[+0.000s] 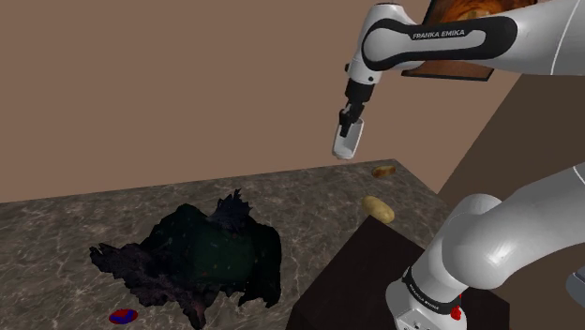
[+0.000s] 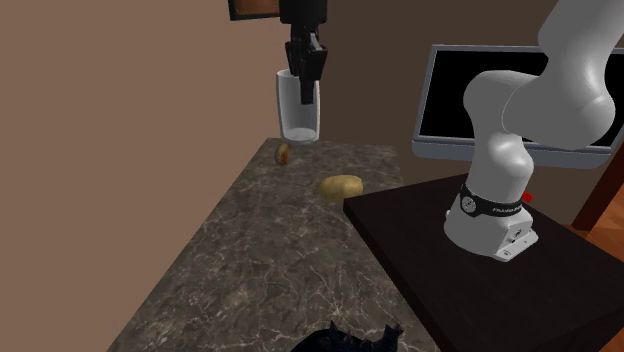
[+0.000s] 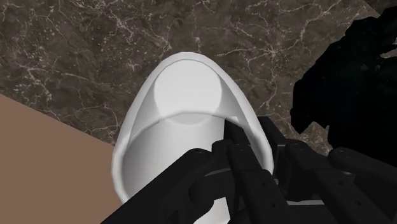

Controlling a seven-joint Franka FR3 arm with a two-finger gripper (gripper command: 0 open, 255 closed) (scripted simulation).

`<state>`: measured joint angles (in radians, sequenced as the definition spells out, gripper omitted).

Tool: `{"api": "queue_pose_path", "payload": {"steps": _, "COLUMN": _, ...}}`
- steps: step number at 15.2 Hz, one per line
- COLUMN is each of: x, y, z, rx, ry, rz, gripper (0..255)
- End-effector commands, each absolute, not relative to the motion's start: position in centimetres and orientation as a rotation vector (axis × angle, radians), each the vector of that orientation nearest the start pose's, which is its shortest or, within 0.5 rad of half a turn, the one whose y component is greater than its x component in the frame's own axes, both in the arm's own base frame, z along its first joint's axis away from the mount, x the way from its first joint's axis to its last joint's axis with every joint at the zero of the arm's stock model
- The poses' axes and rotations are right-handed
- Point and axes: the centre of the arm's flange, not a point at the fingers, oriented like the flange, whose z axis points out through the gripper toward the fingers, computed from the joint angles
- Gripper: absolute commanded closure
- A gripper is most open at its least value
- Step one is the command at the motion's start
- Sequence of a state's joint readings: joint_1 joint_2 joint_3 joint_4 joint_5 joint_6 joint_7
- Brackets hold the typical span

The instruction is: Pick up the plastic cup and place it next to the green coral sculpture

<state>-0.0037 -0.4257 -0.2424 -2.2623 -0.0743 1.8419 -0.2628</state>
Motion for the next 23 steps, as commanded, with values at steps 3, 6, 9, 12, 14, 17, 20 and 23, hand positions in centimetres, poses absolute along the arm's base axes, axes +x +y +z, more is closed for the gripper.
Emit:
{"api": "queue_pose_path", "payload": {"steps": 3, "x": 41.2, "y": -12.0, "z": 54.3, "rx": -3.112, "ry": -0.09, "rz": -0.003, "gripper": 255}}
{"api": "queue_pose_path", "payload": {"steps": 6, "x": 41.2, "y": -12.0, "z": 55.8, "rx": -3.112, "ry": -0.09, "rz": -0.003, "gripper": 255}}
{"api": "queue_pose_path", "payload": {"steps": 9, "x": 41.2, "y": -12.0, "z": 57.4, "rx": -3.112, "ry": -0.09, "rz": -0.003, "gripper": 255}}
{"api": "queue_pose_path", "payload": {"steps": 12, "x": 41.2, "y": -12.0, "z": 59.0, "rx": -3.112, "ry": -0.09, "rz": -0.003, "gripper": 255}}
{"api": "queue_pose_path", "payload": {"steps": 14, "x": 41.2, "y": -12.0, "z": 59.6, "rx": -3.112, "ry": -0.09, "rz": -0.003, "gripper": 255}}
{"api": "queue_pose_path", "payload": {"steps": 17, "x": 40.1, "y": -8.1, "z": 59.6, "rx": -3.112, "ry": -0.09, "rz": -0.003, "gripper": 255}}
{"api": "queue_pose_path", "payload": {"steps": 20, "x": 39.0, "y": -4.3, "z": 59.7, "rx": -3.112, "ry": -0.09, "rz": -0.003, "gripper": 255}}
{"api": "queue_pose_path", "payload": {"steps": 23, "x": 37.9, "y": -0.5, "z": 59.7, "rx": -3.112, "ry": -0.09, "rz": -0.003, "gripper": 255}}
